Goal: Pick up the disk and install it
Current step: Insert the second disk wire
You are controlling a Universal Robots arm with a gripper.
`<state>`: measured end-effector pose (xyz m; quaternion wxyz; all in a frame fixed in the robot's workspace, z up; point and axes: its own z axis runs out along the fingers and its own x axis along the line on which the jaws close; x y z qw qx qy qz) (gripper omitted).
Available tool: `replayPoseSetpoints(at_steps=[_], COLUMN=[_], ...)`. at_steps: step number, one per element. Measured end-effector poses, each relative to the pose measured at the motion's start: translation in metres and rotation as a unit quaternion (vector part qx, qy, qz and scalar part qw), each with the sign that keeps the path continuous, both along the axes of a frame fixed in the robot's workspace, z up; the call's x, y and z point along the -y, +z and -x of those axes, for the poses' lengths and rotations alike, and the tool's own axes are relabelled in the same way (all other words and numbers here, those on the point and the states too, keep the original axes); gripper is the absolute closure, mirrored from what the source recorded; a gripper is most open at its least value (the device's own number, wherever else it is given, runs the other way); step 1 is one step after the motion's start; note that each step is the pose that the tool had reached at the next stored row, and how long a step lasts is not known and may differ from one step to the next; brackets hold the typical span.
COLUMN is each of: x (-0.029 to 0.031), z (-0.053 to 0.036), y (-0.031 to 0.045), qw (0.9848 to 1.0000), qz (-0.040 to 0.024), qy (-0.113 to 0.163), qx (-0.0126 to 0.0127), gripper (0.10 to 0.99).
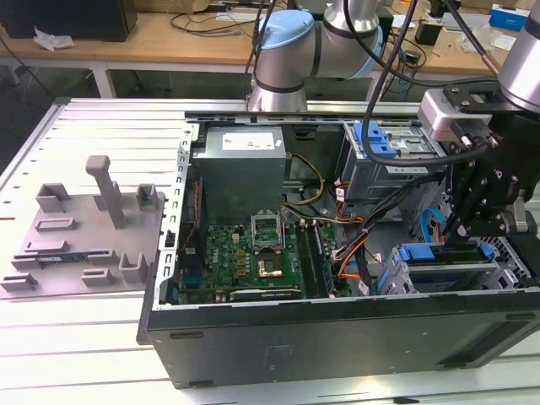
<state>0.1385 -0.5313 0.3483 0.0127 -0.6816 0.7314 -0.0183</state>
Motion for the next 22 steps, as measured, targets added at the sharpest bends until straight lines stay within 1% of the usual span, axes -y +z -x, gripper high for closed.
replayPoseSetpoints(at_steps=[9,17,19,20,21,22], x=[0.0002,0.0013,0.0016,0.0015,0.0016,0.0016], z=[-0.0005,-0.0007,-0.0007,-0.0007,-0.0006,-0.0006], y=[-0.0027,-0.0094,-0.0099,-0.0098,-0.0068,-0.0029], qw=[1.0,1.0,1.0,1.0,1.0,1.0], qz=[0.0,0.0002,0.0002,-0.0001,-0.0003,0.0], qy=[0.0,0.001,0.001,0.001,0.001,0.001], qx=[0.0,0.0,0.0,0.0,0.0,0.0], gripper=[0.925,0.925,0.925,0.914,0.914,0.847])
